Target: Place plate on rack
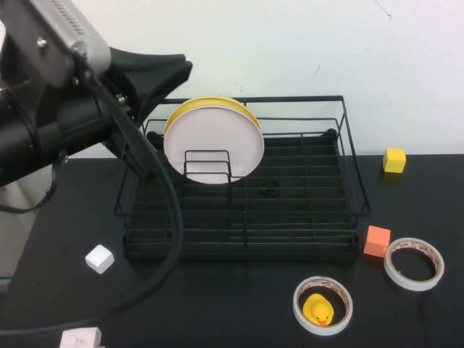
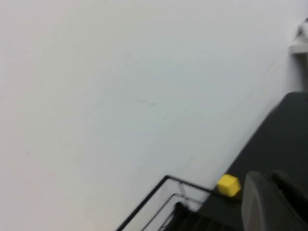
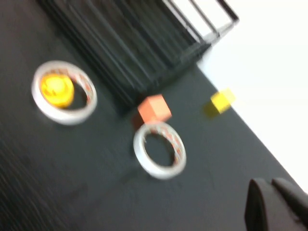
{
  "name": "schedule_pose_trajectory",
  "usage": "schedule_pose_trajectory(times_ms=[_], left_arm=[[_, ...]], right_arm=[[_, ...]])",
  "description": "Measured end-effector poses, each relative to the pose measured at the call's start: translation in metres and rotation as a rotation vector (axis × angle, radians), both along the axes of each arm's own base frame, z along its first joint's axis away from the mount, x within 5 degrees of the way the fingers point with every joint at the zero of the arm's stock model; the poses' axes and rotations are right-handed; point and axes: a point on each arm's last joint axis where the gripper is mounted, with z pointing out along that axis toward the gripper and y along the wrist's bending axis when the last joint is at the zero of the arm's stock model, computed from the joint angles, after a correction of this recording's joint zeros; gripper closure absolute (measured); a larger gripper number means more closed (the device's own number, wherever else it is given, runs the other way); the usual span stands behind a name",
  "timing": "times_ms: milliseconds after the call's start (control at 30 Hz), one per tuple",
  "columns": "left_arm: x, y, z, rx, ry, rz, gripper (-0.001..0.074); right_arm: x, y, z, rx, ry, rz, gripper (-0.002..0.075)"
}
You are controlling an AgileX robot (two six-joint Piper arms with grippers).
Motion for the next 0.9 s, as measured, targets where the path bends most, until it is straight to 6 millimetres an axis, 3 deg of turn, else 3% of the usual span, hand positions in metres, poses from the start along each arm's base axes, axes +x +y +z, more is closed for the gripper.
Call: schedule_pose_trajectory(times_ms=[167,400,700,900], left_arm=[[-0.005,0.001,0.005,-0.004,-0.003,0.096,0.0735],[-0.033,0.006,0.029,-0.07,-0.062,0.124,0.0735],[-0.081,0.05,0.061,-0.18,-0.192,0.386,0.0735],[-0.119,0.074,0.055,-0.307,-0.192,0.451,0.0735]], right_arm=[[-0.001,0.009,0.003,0.109,-0.004,0.056,0.0728],[-0.006,0.017,0.003,0.224,0.06,0.099,0.0728],[-0.006,0.017,0.002,0.224,0.073,0.096,0.0728],[-0.008,0.016,-0.002,0.218,0.117,0.088,0.0728]])
